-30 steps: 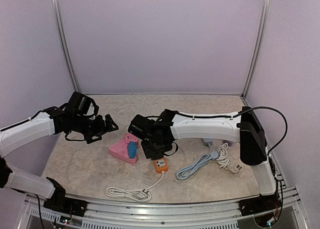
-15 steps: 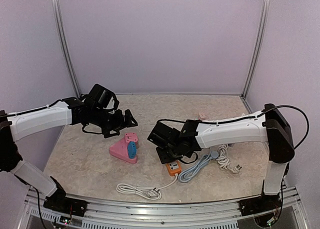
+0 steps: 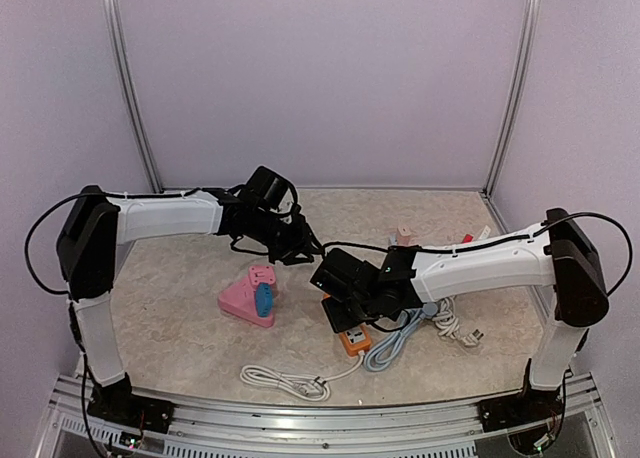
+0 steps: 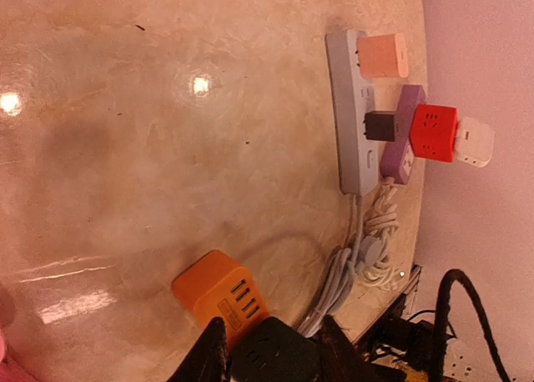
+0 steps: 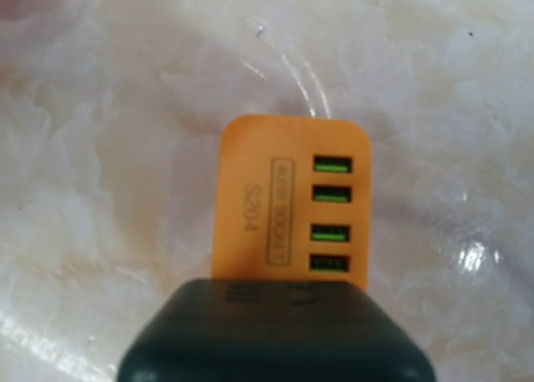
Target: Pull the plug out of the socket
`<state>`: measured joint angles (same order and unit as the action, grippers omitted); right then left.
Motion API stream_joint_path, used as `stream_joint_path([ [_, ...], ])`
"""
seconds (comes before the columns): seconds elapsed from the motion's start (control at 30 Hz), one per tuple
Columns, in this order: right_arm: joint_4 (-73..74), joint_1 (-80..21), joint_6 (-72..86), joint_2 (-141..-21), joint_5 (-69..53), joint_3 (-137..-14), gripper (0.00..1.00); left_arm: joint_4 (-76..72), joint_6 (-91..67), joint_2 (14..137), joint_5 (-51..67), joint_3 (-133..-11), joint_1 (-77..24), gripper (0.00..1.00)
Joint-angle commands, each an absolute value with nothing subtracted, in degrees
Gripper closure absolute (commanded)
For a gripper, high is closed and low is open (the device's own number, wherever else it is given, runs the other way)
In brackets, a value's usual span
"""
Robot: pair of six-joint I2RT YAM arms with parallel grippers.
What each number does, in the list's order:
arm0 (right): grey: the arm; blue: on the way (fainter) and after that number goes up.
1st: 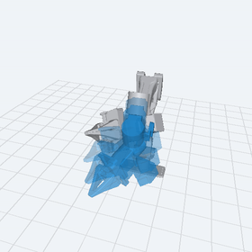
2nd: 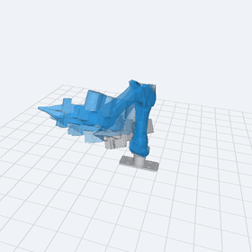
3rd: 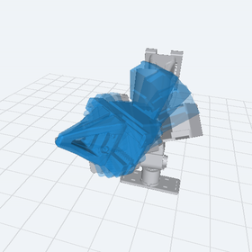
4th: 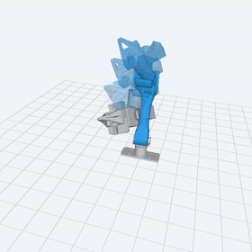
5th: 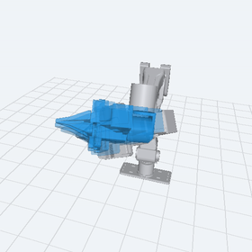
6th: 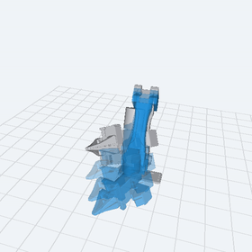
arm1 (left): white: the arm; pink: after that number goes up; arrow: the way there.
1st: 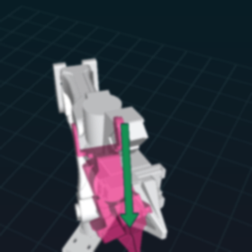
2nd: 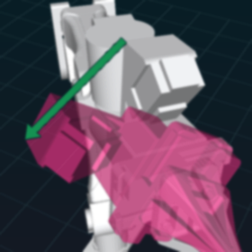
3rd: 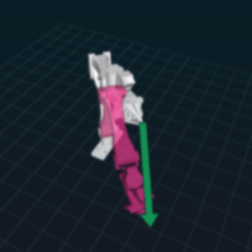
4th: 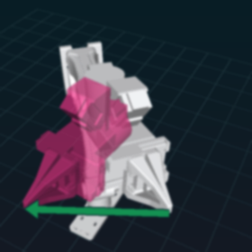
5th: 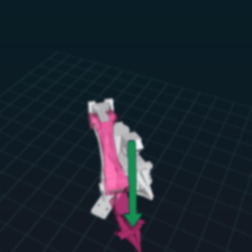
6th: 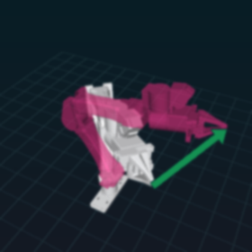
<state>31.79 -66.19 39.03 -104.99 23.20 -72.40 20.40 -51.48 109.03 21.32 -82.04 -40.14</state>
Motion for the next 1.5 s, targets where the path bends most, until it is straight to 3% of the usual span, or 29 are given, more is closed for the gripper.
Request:
stream_joint_path([
  [0.0,43.0,-65.7,36.8,-108.1,20.2,-68.8,0.75,21.2,-53.1,113.7,24.6,-84.7,-42.1,0.78],
  [0.07,42.7,-65.7,36.9,-108.2,20.1,-68.9,0.75,21.4,-53.0,115.1,24.8,-84.9,-42.7,0.87],
  [0.23,42.4,-65.7,37.2,-108.9,19.9,-69.4,0.76,20.9,-52.9,117.2,26.0,-84.5,-43.5,1.0],
  [0.7,43.5,-65.5,37.4,-110.2,21.5,-72.4,0.77,20.3,-52.3,119.4,26.3,-81.6,-45.0,1.0],
  [1.47,47.2,-65.5,39.7,-108.9,26.9,-79.5,0.79,33.0,-49.8,125.5,16.8,-85.8,-47.0,1.0],
])
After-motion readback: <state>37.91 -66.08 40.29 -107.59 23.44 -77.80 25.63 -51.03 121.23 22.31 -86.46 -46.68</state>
